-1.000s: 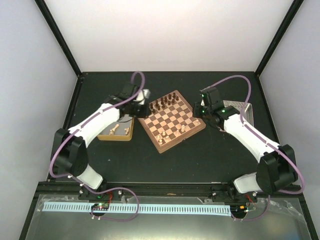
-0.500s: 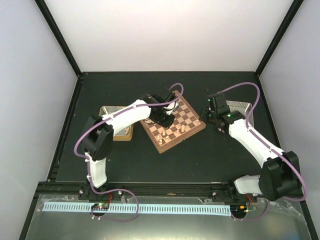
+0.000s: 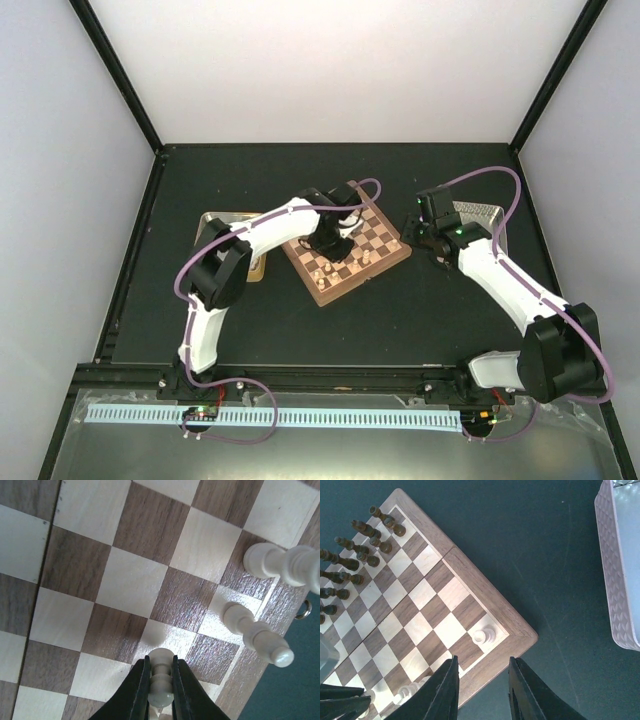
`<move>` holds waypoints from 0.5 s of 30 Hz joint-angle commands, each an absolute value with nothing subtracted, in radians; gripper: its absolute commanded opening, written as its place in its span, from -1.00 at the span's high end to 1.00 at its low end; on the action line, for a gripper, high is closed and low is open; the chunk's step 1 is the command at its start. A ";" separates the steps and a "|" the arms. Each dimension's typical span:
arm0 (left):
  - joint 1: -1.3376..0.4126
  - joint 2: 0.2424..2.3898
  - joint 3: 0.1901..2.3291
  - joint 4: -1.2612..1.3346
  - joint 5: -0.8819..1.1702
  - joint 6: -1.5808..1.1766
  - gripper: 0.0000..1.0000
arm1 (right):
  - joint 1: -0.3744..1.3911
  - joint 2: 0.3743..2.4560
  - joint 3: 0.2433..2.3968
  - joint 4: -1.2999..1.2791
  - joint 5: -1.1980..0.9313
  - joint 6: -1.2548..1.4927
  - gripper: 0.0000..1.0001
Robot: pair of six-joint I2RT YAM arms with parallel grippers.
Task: Set up the chess pieces on the board
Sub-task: Place the chess piece on the chessboard.
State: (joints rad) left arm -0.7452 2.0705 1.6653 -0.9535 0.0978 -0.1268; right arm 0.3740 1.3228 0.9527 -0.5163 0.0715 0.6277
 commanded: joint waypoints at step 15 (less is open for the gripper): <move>-0.757 2.133 1.711 -0.989 0.129 -0.096 0.76 | 0.364 1.339 0.966 -0.517 0.085 0.621 0.41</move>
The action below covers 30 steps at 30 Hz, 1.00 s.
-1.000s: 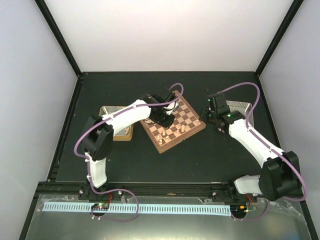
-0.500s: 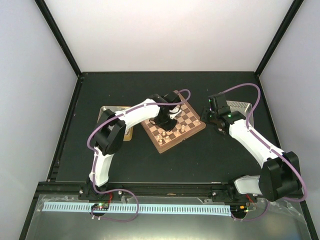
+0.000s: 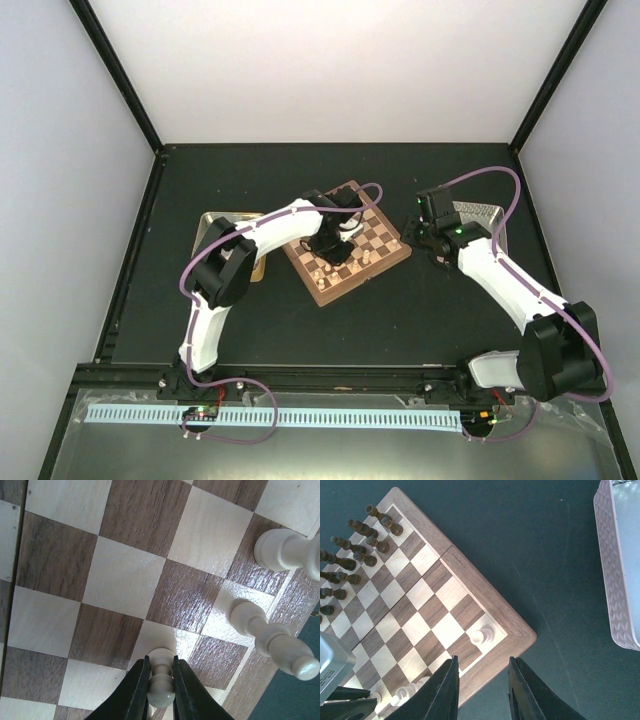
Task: Set up the chess pieces on the board
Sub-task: Place the chess piece on the chessboard.
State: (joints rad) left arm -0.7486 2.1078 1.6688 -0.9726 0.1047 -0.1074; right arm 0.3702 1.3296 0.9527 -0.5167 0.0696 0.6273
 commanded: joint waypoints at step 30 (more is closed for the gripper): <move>-0.478 1.742 1.443 -0.850 -0.120 -0.405 -0.07 | 0.363 1.317 0.963 -0.521 0.099 0.620 0.41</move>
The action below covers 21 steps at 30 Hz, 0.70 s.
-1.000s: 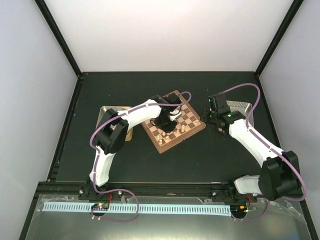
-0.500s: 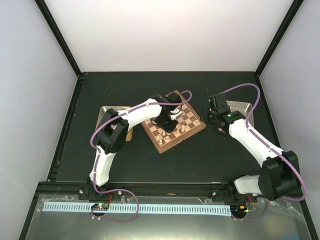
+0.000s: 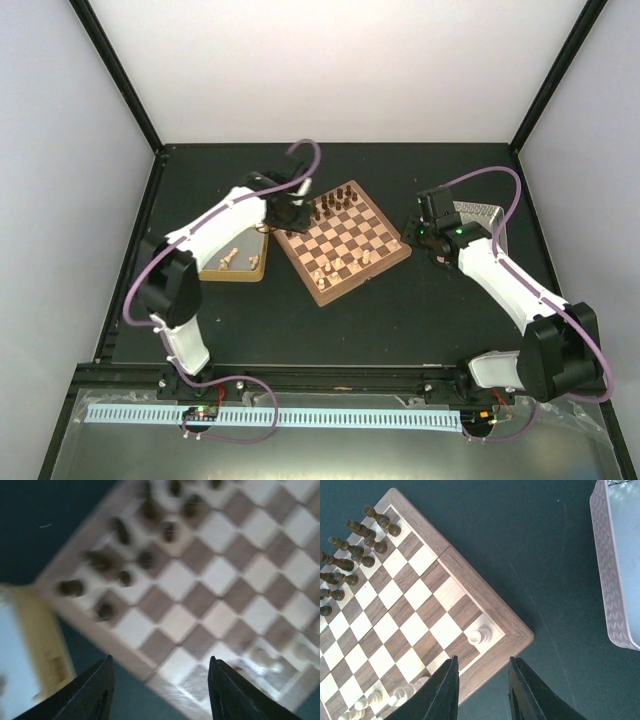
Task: Set up the chess pieces on the board
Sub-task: Place the chess piece on the chessboard, then pick up the chess piece from the storage box.
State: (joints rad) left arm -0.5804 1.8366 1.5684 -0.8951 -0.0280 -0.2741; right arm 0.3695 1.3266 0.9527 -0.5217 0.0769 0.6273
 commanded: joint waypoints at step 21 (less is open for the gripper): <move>-0.189 1.846 1.263 -0.920 -0.279 -0.368 0.09 | 0.363 1.380 1.022 -0.534 0.095 0.609 0.41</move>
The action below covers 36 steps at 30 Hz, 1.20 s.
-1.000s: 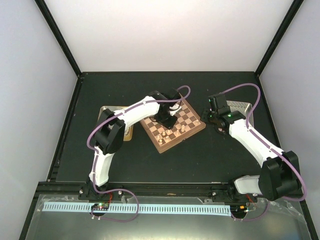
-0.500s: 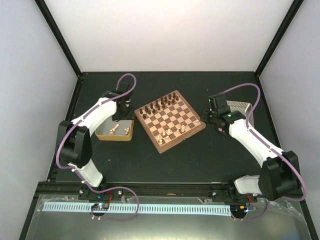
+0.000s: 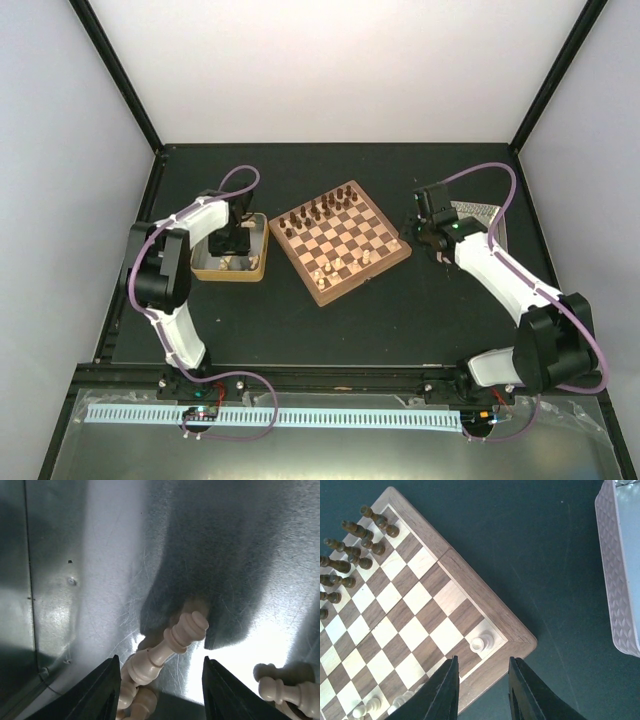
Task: Set up the chess pieces on the board
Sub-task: Pick up the chess piece from the storage box.
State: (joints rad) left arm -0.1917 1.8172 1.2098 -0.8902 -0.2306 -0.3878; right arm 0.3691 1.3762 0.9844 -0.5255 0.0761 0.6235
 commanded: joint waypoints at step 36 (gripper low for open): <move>-0.151 1.867 1.252 -0.846 -0.090 -0.354 0.34 | 0.364 1.397 1.023 -0.529 0.085 0.618 0.42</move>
